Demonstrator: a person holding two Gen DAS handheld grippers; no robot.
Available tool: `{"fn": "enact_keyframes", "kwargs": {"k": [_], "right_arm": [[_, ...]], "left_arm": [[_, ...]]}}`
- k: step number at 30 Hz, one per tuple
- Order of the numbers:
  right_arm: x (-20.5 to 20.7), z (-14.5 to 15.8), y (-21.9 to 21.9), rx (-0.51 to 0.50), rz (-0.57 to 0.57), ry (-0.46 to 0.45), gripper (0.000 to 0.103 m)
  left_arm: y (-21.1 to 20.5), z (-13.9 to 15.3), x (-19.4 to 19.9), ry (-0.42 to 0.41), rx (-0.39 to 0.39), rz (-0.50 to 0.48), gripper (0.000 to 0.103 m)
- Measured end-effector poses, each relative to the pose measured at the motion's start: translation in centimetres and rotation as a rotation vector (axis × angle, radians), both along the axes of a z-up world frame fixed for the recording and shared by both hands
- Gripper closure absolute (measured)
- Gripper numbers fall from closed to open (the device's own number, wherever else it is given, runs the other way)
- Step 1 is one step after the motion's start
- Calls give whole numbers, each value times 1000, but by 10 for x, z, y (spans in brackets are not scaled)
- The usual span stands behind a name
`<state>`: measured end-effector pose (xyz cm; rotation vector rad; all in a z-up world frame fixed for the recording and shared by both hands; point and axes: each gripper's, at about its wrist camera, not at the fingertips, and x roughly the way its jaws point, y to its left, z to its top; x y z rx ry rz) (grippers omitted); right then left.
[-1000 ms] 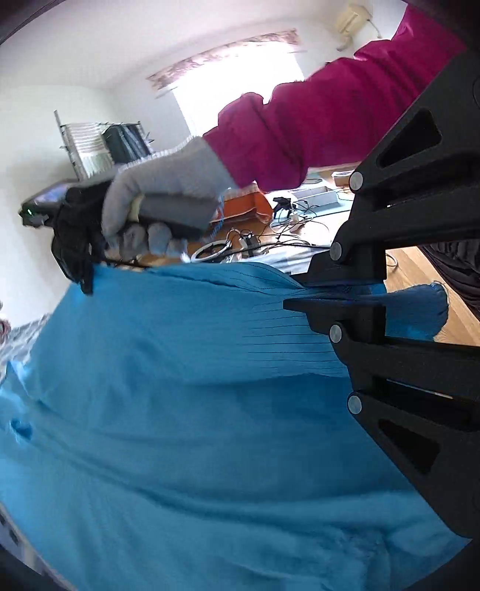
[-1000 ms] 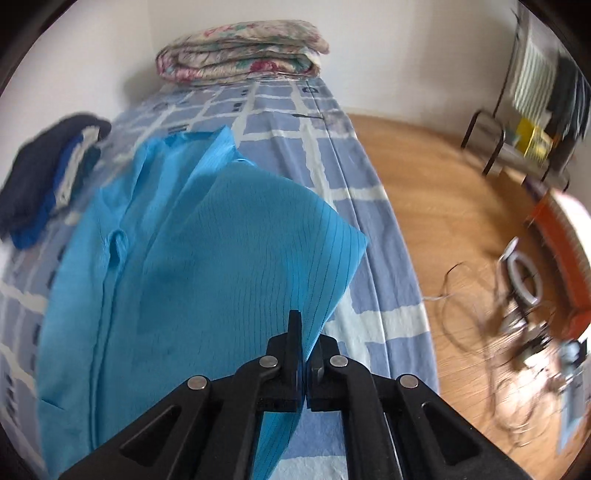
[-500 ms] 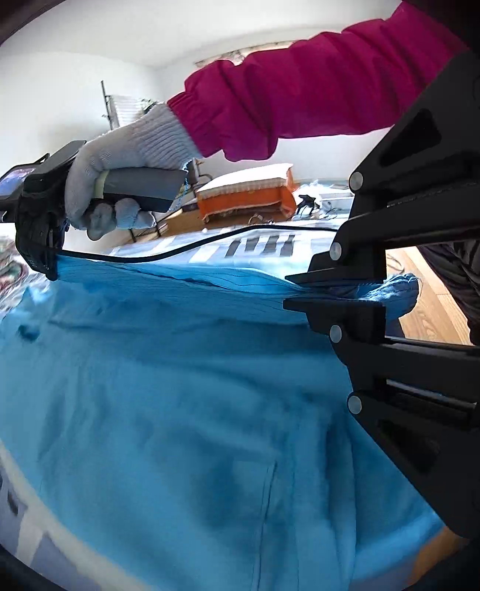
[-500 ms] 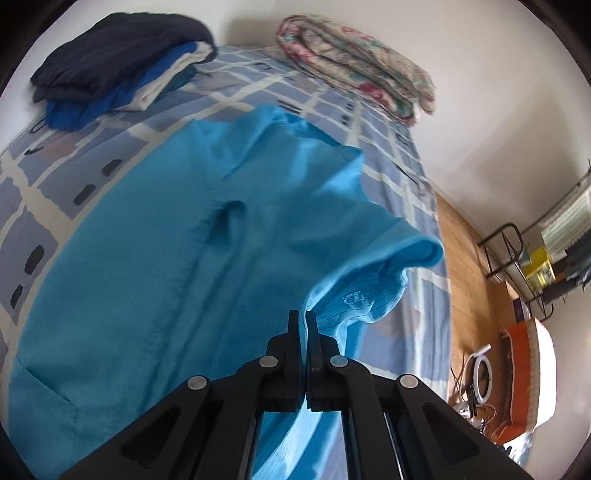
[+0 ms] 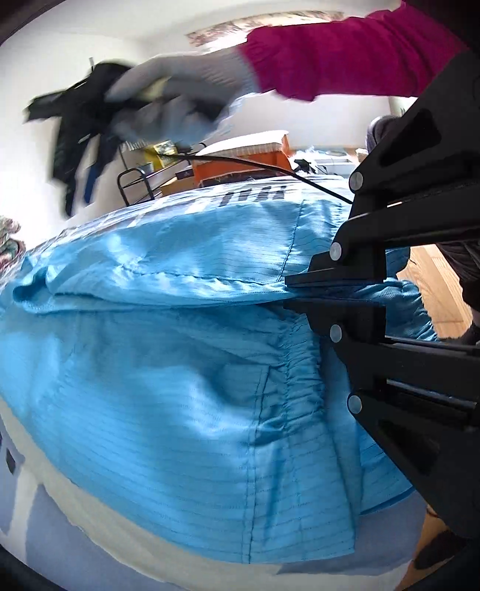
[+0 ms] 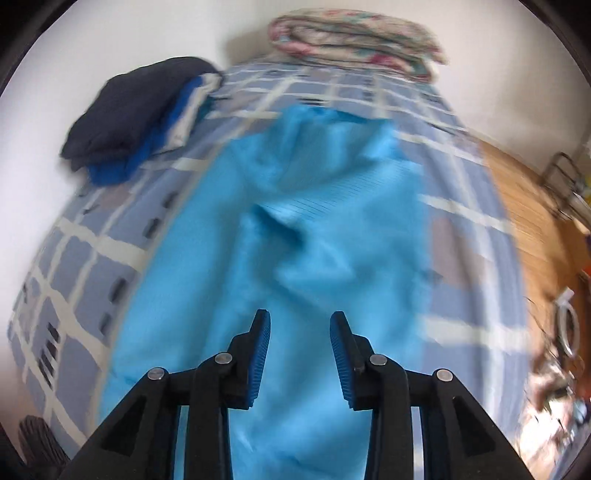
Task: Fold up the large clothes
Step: 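Open both tools and lift them above the jacket strip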
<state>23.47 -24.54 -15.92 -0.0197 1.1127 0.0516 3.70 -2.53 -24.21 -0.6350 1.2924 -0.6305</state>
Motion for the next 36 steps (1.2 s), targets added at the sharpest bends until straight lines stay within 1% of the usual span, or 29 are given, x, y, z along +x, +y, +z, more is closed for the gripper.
{"fn": "enact_keyframes", "kwargs": {"k": [1, 3, 6, 8, 12, 13, 14, 15, 16, 17, 19, 22, 23, 24, 26, 27, 28, 30, 31, 32, 33, 36], "right_arm": [[-17, 1, -12, 16, -22, 9, 67], [-52, -4, -29, 59, -51, 38, 58], [-106, -23, -42, 119, -60, 106, 57], [-126, -40, -43, 155, -57, 153, 56], [-161, -68, -30, 174, -22, 221, 58], [-165, -73, -27, 181, -14, 233, 60], [-172, -76, -23, 191, -3, 238, 67], [-180, -76, -20, 199, 9, 233, 75], [-186, -76, -16, 183, 17, 219, 77], [-188, -75, -13, 159, 24, 206, 81], [-194, -76, -9, 107, 30, 196, 83], [-202, -77, -10, 74, 31, 196, 84], [-205, -76, -11, 64, 26, 196, 85], [-207, -76, -13, 56, 18, 196, 86], [-210, -74, -17, 23, 7, 197, 86], [-212, -73, -19, -6, -3, 196, 88], [-214, -72, -22, -23, -13, 197, 88], [-217, -66, -29, -12, -46, 195, 86], [-219, -60, -30, 7, -58, 177, 84], [-222, -52, -31, 25, -66, 147, 77], [-225, -43, -28, 46, -58, 106, 74], [-227, -27, -8, 92, 10, 61, 74]], "left_arm": [[-2, 2, 5, -2, 4, -4, 100], [6, -6, 3, 1, 9, -10, 101], [5, -4, 3, -13, 31, -19, 100], [4, -1, 0, -24, 46, -23, 100], [-2, 10, -4, -67, 99, -39, 100], [-3, 11, -5, -75, 107, -45, 100], [-3, 14, -6, -86, 121, -46, 100], [-1, 15, -7, -88, 127, -41, 100], [-1, 16, -7, -86, 132, -40, 100], [1, 18, -7, -85, 135, -40, 100], [5, 25, -11, -92, 149, -37, 100], [20, 42, -18, -120, 162, -23, 99], [28, 47, -20, -128, 166, -12, 91], [38, 54, -21, -133, 170, 8, 77], [57, 66, -22, -140, 166, 55, 67], [65, 72, -22, -144, 166, 74, 67], [73, 82, -21, -150, 161, 99, 67], [85, 100, -20, -184, 168, 135, 67], [90, 110, -20, -214, 184, 144, 67], [94, 119, -18, -243, 202, 144, 67], [95, 125, -15, -259, 212, 142, 67], [95, 137, -3, -287, 231, 122, 67]]}}
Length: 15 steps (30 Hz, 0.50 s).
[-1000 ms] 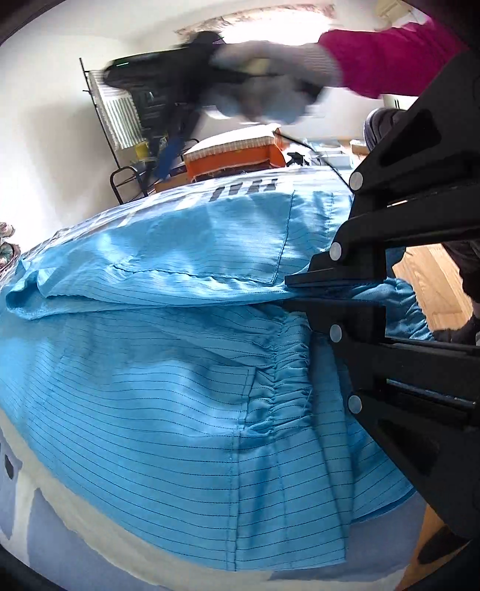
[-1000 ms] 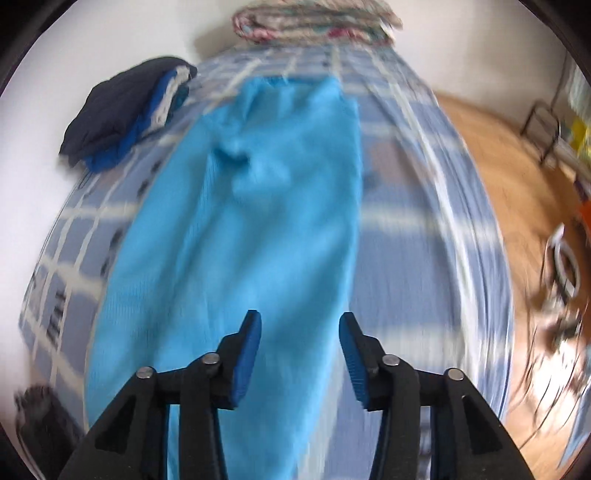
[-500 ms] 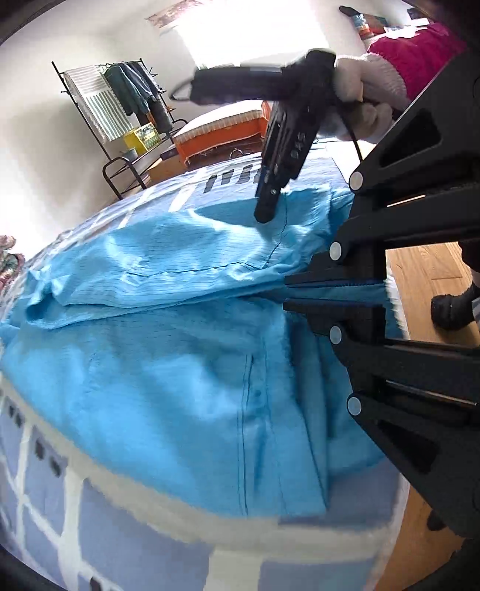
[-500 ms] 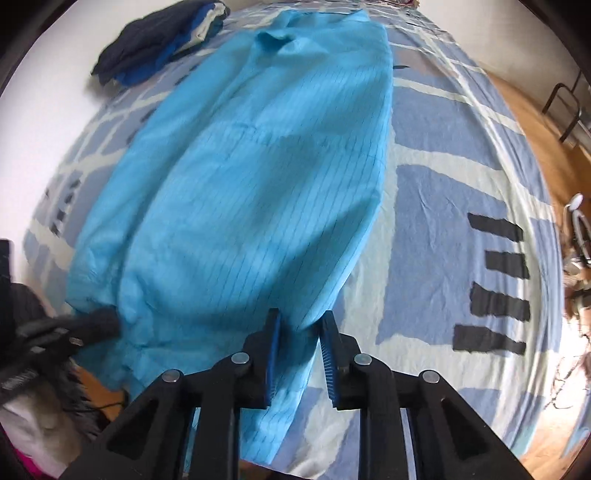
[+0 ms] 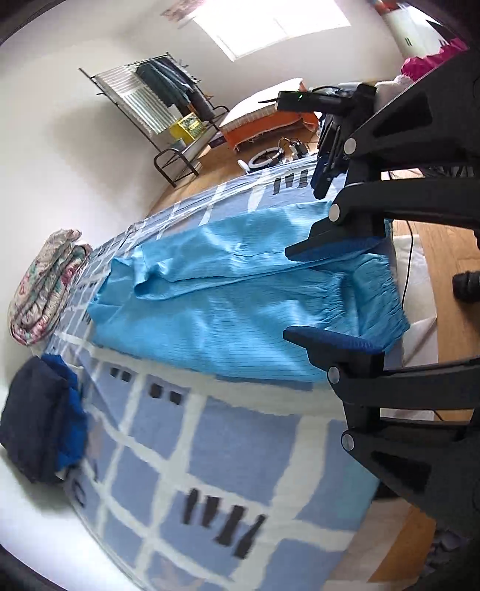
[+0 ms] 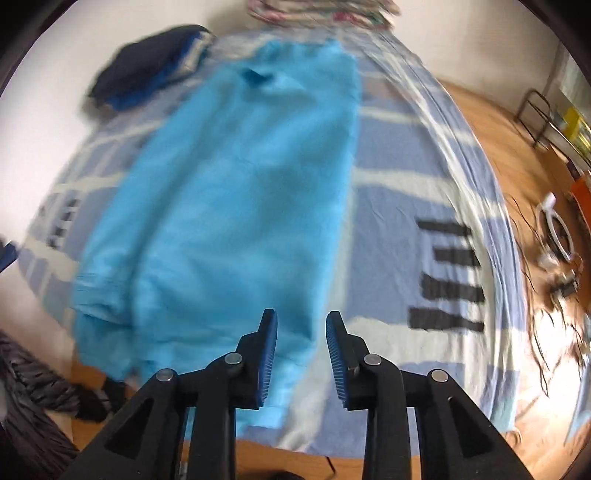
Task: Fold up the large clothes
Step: 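Open both tools and lift them above the jacket strip, then grasp the jacket hem end with both tools side by side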
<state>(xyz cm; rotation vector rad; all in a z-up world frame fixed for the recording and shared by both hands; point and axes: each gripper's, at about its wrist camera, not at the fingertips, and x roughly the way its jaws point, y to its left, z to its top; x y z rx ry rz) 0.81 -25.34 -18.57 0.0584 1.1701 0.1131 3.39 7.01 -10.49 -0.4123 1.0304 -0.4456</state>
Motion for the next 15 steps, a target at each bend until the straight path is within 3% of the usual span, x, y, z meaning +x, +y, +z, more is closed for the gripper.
{"fn": "enact_keyframes", "kwargs": {"k": [5, 11, 14, 15], "right_arm": [[4, -5, 38, -23, 65, 9, 72], [12, -38, 50, -42, 46, 209, 74], [9, -21, 54, -92, 88, 171, 76], [9, -10, 51, -67, 90, 145, 76]], "left_arm": [[-1, 23, 16, -62, 18, -34, 67], [5, 55, 42, -131, 29, -55, 67], [7, 71, 59, -169, 48, -61, 67], [8, 74, 65, -177, 53, -60, 67]]}}
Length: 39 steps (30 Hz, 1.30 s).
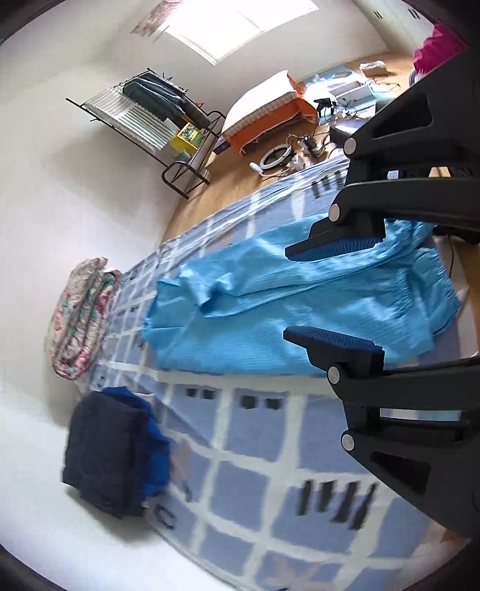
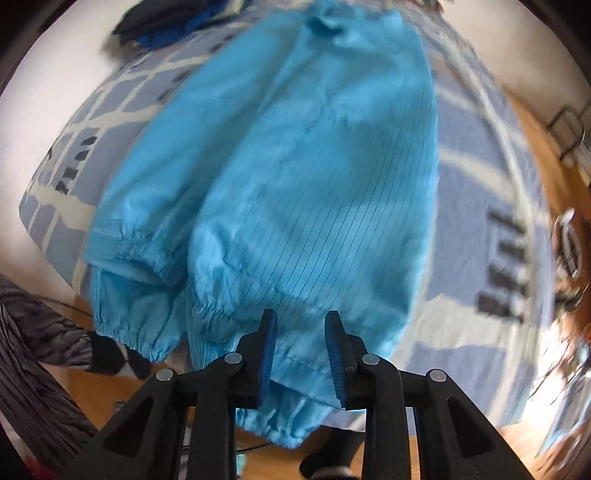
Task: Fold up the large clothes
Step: 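Grasp the jacket hem end with both tools side by side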
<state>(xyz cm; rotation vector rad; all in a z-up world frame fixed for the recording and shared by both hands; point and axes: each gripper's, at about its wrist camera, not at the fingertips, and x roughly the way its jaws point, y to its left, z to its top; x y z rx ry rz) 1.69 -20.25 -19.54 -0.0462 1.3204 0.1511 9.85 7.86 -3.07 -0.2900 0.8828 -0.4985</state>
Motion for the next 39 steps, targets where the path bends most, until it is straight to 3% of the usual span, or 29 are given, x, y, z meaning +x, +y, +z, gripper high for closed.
{"fn": "enact_keyframes", "kwargs": {"k": [1, 3, 6, 7, 11, 15, 18, 23, 28, 30, 32, 39], "right_arm": [[2, 7, -3, 19, -3, -15, 75], [6, 27, -13, 18, -16, -82, 66], [7, 41, -33, 21, -25, -167, 47], [7, 40, -42, 39, -32, -173, 45], [7, 21, -71, 158, -92, -111, 44], [-3, -4, -98, 324, -154, -63, 48], [-9, -21, -106, 400, -169, -29, 50], [-20, -42, -110, 520, -184, 10, 56], [-19, -56, -111, 601, -205, 28, 58], [-16, -59, -110, 660, -207, 35, 65], [-15, -61, -109, 714, -210, 36, 66], [-7, -72, -100, 764, -198, 72, 65]], "left_arm": [[2, 2, 8, -4, 1, 3, 65], [6, -2, 25, 30, -9, 13, 49], [12, -20, 39, 81, -5, 19, 47], [14, -32, 41, 107, 0, 10, 47], [23, -90, 35, 268, -35, -7, 47], [27, -155, 21, 463, -108, 4, 47], [29, -189, 8, 559, -178, 21, 47], [20, -211, -7, 601, -213, 8, 47], [12, -214, -9, 608, -269, -3, 47], [7, -215, -8, 625, -295, -27, 54], [-1, -211, -8, 623, -291, -62, 61], [-16, -215, -7, 635, -248, -102, 61]]}}
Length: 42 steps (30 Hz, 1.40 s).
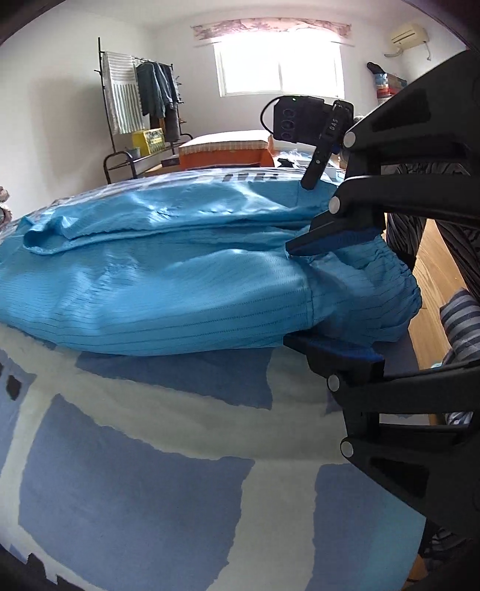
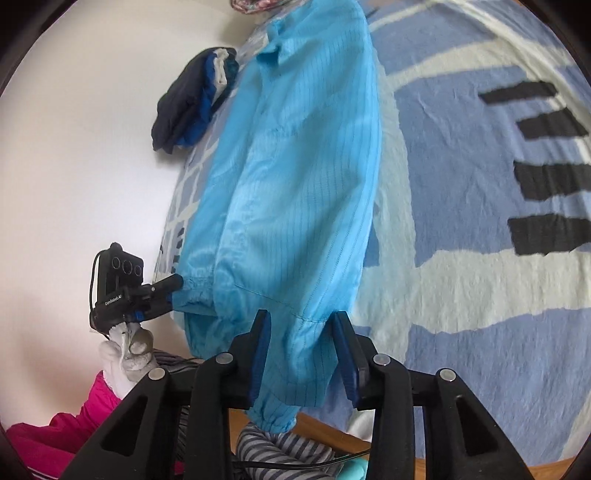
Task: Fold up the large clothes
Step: 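Grasp the jacket hem end with both tools side by side, then fold the hem end up over the jacket body with both tools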
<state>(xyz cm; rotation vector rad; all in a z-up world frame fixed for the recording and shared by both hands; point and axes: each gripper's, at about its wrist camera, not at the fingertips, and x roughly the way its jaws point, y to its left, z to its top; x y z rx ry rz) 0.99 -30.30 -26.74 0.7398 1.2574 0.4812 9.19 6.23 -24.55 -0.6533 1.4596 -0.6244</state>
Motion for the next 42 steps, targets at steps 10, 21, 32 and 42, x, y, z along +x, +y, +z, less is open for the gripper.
{"fn": "enact_keyframes", "kwargs": {"k": [10, 21, 32, 42], "right_arm": [[6, 13, 4, 61, -32, -17, 101], [58, 63, -3, 134, -127, -133, 103], [152, 87, -33, 30, -242, -178, 103], [207, 59, -41, -54, -275, -111, 103]], "left_arm": [[-2, 26, 8, -23, -79, -9, 99], [-9, 74, 65, -91, -176, 40, 100], [-11, 80, 153, -157, -129, 128, 100], [-19, 44, 202, -128, -78, 187, 100]]}}
